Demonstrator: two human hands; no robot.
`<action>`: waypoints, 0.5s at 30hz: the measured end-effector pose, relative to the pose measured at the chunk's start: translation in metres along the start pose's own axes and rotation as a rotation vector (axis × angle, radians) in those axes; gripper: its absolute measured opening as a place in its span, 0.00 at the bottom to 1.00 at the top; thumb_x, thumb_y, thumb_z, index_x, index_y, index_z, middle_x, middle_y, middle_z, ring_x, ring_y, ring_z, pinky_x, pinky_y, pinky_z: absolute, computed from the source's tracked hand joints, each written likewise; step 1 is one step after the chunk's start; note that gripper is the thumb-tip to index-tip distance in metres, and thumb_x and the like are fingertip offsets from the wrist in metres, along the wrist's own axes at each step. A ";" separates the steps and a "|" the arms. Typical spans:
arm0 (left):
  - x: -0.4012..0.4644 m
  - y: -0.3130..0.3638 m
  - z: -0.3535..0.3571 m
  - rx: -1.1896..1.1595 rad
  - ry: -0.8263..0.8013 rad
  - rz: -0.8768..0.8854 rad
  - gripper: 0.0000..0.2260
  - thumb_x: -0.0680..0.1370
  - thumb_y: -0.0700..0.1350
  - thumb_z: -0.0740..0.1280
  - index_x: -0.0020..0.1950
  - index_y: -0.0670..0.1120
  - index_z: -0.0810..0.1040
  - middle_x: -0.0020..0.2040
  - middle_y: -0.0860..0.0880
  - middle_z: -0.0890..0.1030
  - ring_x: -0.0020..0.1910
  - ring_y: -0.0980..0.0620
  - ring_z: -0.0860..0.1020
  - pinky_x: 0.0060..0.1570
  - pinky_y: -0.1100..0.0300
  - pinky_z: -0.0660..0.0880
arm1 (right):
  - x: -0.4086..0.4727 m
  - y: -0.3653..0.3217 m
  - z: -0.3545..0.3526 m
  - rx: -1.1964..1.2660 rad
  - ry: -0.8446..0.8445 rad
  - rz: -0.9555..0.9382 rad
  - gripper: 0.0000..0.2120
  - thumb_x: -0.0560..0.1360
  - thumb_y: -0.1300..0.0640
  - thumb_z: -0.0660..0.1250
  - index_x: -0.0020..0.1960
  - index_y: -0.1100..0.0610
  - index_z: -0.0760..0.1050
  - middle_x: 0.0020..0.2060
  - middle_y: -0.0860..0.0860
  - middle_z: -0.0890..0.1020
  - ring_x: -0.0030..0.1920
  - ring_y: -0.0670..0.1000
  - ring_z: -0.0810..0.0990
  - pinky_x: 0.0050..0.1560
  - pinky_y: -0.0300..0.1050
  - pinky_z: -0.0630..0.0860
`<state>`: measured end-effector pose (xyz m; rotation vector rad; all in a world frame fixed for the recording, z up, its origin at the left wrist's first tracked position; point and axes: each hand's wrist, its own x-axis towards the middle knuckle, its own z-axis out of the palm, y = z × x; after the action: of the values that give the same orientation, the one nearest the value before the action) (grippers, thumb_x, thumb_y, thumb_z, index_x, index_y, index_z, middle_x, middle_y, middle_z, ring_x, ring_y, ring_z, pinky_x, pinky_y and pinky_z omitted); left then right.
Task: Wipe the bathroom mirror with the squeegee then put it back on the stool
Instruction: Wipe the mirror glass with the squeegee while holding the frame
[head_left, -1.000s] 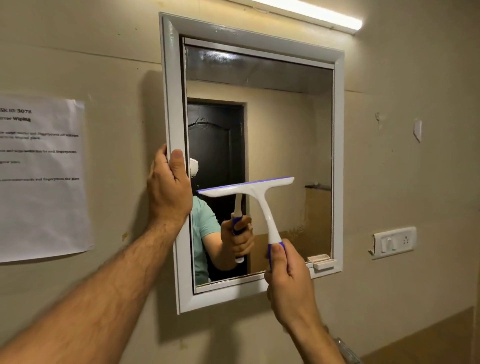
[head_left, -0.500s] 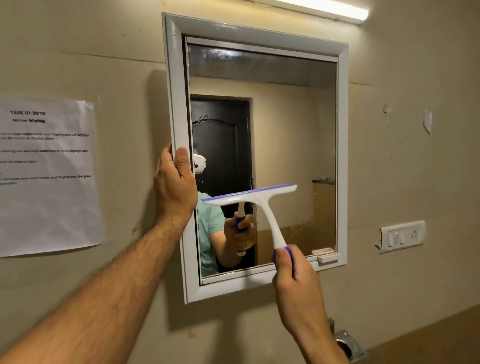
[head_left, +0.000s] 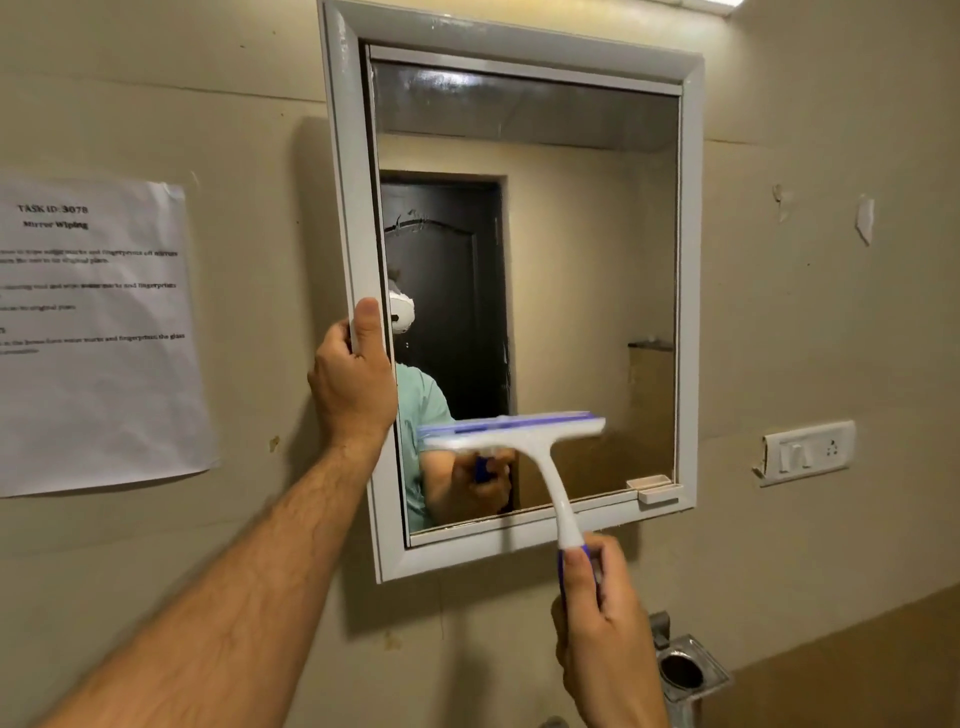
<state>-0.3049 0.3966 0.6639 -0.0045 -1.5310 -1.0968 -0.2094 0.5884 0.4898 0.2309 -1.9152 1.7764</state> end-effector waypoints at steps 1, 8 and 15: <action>0.000 0.000 0.000 -0.003 -0.013 -0.013 0.24 0.78 0.66 0.52 0.41 0.48 0.74 0.34 0.54 0.76 0.32 0.59 0.73 0.25 0.75 0.63 | 0.006 -0.007 0.001 0.012 -0.010 -0.022 0.16 0.74 0.34 0.56 0.49 0.43 0.72 0.25 0.50 0.70 0.26 0.50 0.67 0.31 0.47 0.66; -0.006 -0.004 -0.001 -0.005 -0.013 -0.030 0.23 0.79 0.64 0.53 0.43 0.47 0.74 0.35 0.53 0.76 0.33 0.59 0.74 0.26 0.73 0.64 | 0.002 -0.004 0.013 0.059 -0.028 -0.056 0.13 0.76 0.37 0.57 0.54 0.41 0.75 0.25 0.47 0.71 0.25 0.48 0.68 0.26 0.41 0.66; -0.007 -0.006 -0.001 -0.022 0.003 -0.010 0.20 0.80 0.61 0.55 0.41 0.47 0.73 0.32 0.57 0.74 0.34 0.71 0.72 0.27 0.78 0.61 | -0.019 0.008 0.007 0.103 -0.044 0.012 0.16 0.76 0.36 0.57 0.50 0.46 0.76 0.23 0.49 0.67 0.24 0.50 0.63 0.26 0.44 0.62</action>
<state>-0.3057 0.3967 0.6541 -0.0104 -1.5175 -1.1209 -0.1986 0.5782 0.4740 0.2980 -1.8603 1.8947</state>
